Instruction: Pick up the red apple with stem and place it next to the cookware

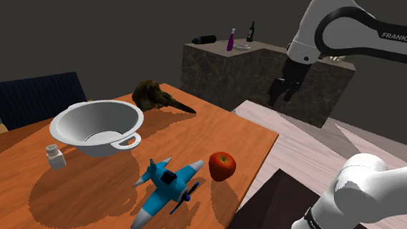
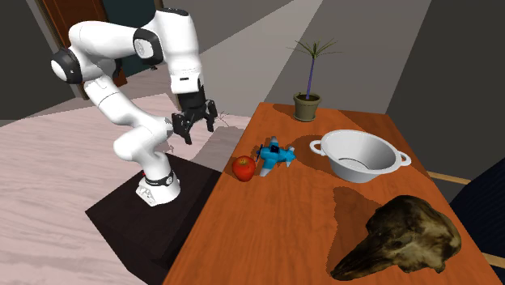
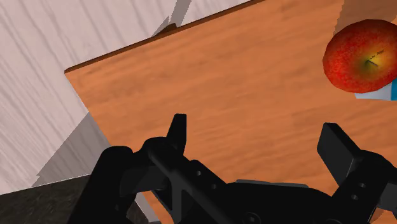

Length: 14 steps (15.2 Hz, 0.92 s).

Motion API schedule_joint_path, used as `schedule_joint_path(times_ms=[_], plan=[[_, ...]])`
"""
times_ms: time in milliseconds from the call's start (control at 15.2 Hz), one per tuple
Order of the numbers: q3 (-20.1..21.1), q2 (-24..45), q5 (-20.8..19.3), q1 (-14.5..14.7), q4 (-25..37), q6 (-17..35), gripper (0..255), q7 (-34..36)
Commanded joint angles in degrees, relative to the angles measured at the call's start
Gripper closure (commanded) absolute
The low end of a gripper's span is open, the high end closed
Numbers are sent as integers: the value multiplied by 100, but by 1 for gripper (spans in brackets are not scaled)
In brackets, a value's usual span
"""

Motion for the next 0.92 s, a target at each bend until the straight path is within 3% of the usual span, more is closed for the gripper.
schedule_joint_path(times_ms=[0,462,858], plan=[[0,0,0,0,0,0,0,0],[903,-3,722,-43,-823,728,0,1745],[1752,480,1359,-51,-1147,1532,0,3222]])
